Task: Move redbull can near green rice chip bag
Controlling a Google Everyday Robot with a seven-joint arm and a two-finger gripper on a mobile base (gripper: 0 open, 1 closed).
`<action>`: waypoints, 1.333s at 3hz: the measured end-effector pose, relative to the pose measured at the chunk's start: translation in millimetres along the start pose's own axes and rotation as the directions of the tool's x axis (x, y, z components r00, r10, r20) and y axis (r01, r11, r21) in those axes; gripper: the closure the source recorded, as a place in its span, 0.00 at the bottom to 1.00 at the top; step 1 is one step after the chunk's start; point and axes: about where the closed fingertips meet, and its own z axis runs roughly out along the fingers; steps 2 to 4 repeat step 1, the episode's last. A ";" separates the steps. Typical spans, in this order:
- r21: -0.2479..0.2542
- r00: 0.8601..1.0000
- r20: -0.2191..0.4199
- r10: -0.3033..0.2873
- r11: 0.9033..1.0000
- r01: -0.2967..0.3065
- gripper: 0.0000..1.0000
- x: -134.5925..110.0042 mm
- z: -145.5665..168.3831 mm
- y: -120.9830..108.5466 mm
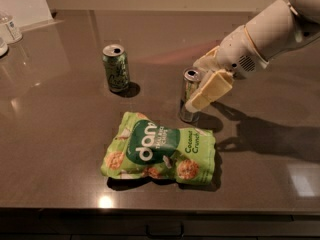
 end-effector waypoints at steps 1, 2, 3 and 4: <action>0.000 1.000 0.000 0.000 1.000 0.000 0.00 0.0 0.0 0.0; 0.000 1.000 0.000 0.000 1.000 0.000 0.00 0.0 0.0 0.0; 0.000 1.000 0.000 0.000 1.000 0.000 0.00 0.0 0.0 0.0; 0.000 1.000 0.000 0.000 1.000 0.000 0.00 0.0 0.0 0.0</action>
Offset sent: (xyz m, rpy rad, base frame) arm 0.0000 0.0000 0.0000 0.0000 0.0000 0.0000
